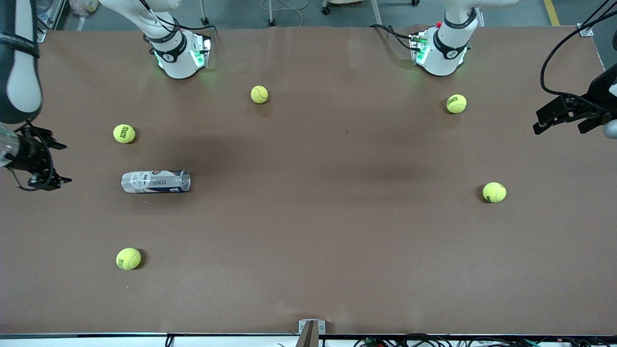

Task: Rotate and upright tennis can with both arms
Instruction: 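Reach the right gripper down to the white tennis-ball can, then close the right gripper around the closed end of the can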

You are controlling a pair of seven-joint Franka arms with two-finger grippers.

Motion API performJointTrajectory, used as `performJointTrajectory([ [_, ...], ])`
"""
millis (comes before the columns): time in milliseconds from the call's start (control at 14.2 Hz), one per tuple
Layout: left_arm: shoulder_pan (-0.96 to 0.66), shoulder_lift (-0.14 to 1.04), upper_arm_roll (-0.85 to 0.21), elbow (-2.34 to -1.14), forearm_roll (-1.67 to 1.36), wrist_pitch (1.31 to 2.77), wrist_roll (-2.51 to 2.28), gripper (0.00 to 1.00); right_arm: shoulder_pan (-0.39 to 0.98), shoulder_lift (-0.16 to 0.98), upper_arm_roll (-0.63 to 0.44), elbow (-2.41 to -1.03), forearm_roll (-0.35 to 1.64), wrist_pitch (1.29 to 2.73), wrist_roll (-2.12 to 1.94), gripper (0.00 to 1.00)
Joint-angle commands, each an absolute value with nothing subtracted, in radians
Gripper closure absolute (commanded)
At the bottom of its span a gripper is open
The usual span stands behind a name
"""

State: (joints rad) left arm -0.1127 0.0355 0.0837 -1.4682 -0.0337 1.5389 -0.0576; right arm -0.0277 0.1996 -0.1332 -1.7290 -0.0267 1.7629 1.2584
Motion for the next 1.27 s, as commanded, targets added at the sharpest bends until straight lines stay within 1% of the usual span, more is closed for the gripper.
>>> performJointTrajectory([
  [0, -0.110, 0.037, 0.083, -1.460, -0.044, 1.537, -0.063, 0.00, 0.007, 0.193, -0.137, -1.839, -0.021, 1.869, 1.405, 0.00],
  [281, -0.110, 0.037, 0.083, -1.460, -0.043, 1.536, -0.063, 0.00, 0.011, 0.193, -0.135, -2.024, -0.021, 2.119, 1.456, 0.00],
  [422, -0.110, 0.037, 0.083, -1.460, -0.043, 1.536, -0.063, 0.00, 0.008, 0.219, -0.137, -2.078, -0.021, 2.193, 1.480, 0.00],
  [633, -0.110, 0.037, 0.083, -1.460, -0.043, 1.536, -0.063, 0.00, -0.003, 0.248, -0.135, -2.127, 0.036, 2.281, 1.496, 0.00],
  [914, -0.110, 0.037, 0.083, -1.460, -0.043, 1.536, -0.063, 0.00, 0.005, 0.281, -0.135, -2.204, 0.043, 2.434, 1.497, 0.00],
  [1195, -0.110, 0.037, 0.083, -1.460, -0.043, 1.536, -0.063, 0.00, 0.017, 0.317, -0.133, -2.217, 0.058, 2.479, 1.499, 0.00],
])
